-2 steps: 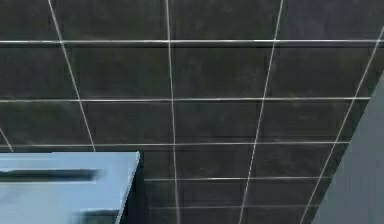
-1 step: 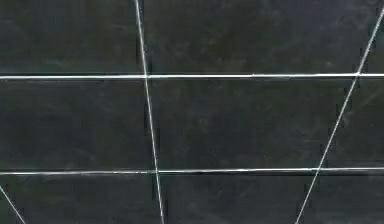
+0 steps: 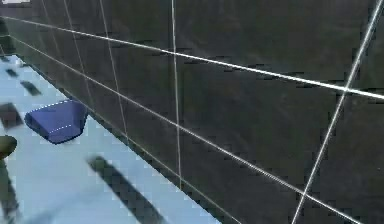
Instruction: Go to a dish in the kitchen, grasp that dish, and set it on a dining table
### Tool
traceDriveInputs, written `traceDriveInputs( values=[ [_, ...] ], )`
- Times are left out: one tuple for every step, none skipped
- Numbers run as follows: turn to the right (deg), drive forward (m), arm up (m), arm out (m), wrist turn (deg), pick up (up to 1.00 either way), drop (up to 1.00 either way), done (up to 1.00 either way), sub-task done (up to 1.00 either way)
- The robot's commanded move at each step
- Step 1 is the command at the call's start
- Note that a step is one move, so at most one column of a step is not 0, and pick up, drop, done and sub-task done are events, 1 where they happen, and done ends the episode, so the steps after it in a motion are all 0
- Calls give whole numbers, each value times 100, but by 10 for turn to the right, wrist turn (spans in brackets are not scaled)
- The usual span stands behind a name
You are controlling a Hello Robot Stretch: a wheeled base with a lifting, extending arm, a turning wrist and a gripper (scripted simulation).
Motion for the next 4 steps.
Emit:
traceDriveInputs(
  values=[
    [-450,0,0,0,0,0,0,0,0],
    [-450,0,0,0,0,0,0,0,0],
    [-300,0,0,0,0,0,0,0,0],
    [0,0,50,0,0,0,0,0,0]
  ],
)
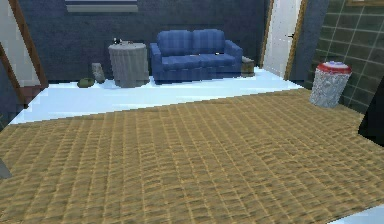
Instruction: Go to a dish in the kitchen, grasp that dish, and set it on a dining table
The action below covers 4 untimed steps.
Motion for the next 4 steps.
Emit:
traceDriveInputs(
  values=[
    [0,0,38,0,0,0,0,0,0],
    [0,0,0,50,0,0,0,0,0],
    [0,0,0,0,450,0,0,0,0],
    [0,0,0,0,450,0,0,0,0]
  ],
)
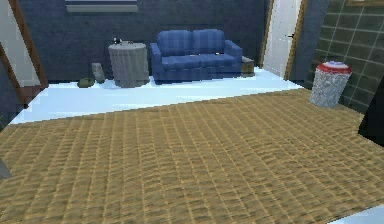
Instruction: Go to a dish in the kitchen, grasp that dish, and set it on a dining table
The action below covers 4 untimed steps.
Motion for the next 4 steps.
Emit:
traceDriveInputs(
  values=[
    [0,0,0,0,270,0,0,0,0],
    [0,0,-4,0,0,0,0,0,0],
    [0,0,0,0,0,100,0,0,0],
    [0,0,4,0,0,0,0,0,0]
  ],
)
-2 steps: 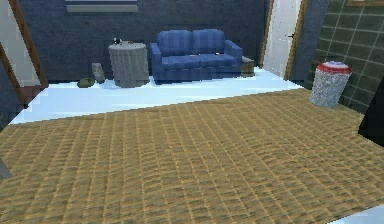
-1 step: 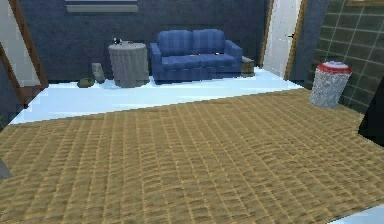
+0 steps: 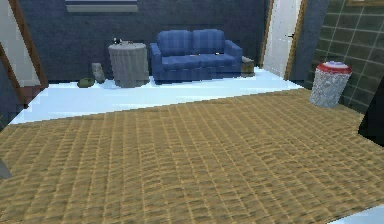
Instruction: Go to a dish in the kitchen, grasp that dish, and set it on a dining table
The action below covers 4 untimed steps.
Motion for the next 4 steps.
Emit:
traceDriveInputs(
  values=[
    [0,0,-4,0,0,0,0,0,0],
    [0,0,4,0,0,0,0,0,0],
    [0,0,0,0,-450,0,0,0,0],
    [0,0,0,0,-210,0,0,0,0]
  ],
)
